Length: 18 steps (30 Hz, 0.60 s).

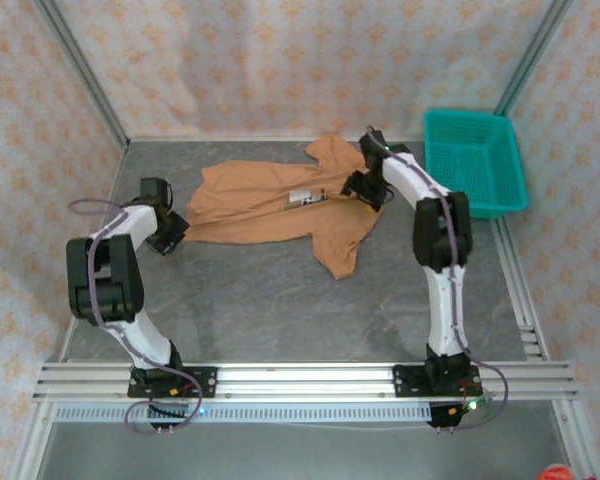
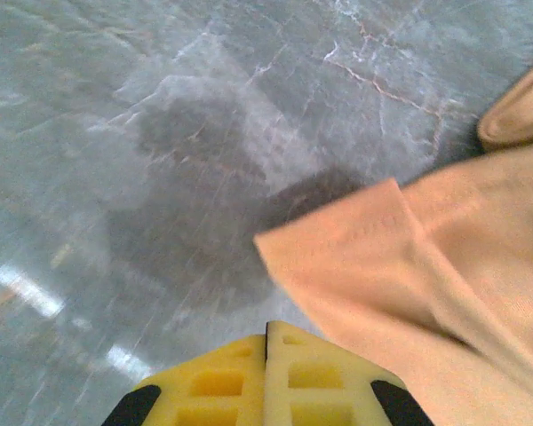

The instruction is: Fold the inside-out t-shirt

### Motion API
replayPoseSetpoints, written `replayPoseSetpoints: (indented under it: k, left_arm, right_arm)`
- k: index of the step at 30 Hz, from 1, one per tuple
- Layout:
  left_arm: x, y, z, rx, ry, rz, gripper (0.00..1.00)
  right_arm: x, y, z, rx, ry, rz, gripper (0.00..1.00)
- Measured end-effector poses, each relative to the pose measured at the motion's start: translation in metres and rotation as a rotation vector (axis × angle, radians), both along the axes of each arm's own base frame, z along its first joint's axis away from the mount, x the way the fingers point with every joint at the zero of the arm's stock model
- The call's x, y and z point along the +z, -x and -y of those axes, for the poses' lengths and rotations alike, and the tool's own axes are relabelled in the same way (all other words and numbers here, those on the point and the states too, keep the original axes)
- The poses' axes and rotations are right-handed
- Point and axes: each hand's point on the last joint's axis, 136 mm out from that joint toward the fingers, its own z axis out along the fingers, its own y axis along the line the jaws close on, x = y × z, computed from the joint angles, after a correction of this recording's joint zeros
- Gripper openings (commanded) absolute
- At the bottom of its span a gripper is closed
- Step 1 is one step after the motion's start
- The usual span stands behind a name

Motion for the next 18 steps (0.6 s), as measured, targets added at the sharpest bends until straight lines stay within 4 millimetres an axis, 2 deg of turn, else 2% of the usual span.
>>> replayPoseSetpoints:
  k: [2, 4, 6, 9, 12, 14, 18]
  left_arm:
    - [0.015, 0.006, 0.002, -0.001, -0.010, 0.035, 0.00]
    - [0.027, 0.011, 0.004, -0.008, -0.016, 0.062, 0.00]
    - [0.031, 0.015, 0.006, -0.019, -0.021, 0.073, 0.00]
    - [0.027, 0.021, 0.009, -0.031, -0.020, 0.059, 0.00]
    - [0.018, 0.031, 0.012, -0.042, -0.015, 0.026, 0.00]
    - [0.012, 0.038, 0.014, -0.045, -0.009, 0.007, 0.00]
    - [0.009, 0.044, 0.015, -0.045, -0.005, -0.007, 0.00]
  right_arm:
    - [0.019, 0.038, 0.009, -0.003, -0.002, 0.012, 0.63]
    - [0.036, 0.068, 0.014, -0.010, -0.021, 0.050, 0.57]
    - [0.042, 0.090, 0.015, -0.018, -0.043, 0.085, 0.47]
    - [0.023, 0.119, 0.007, -0.015, -0.069, 0.072, 0.30]
    - [-0.010, 0.143, -0.004, -0.008, -0.081, 0.007, 0.33]
    - [-0.023, 0.152, -0.011, -0.003, -0.087, -0.025, 0.38]
    - [-0.031, 0.146, -0.026, 0.008, -0.110, -0.010, 0.39]
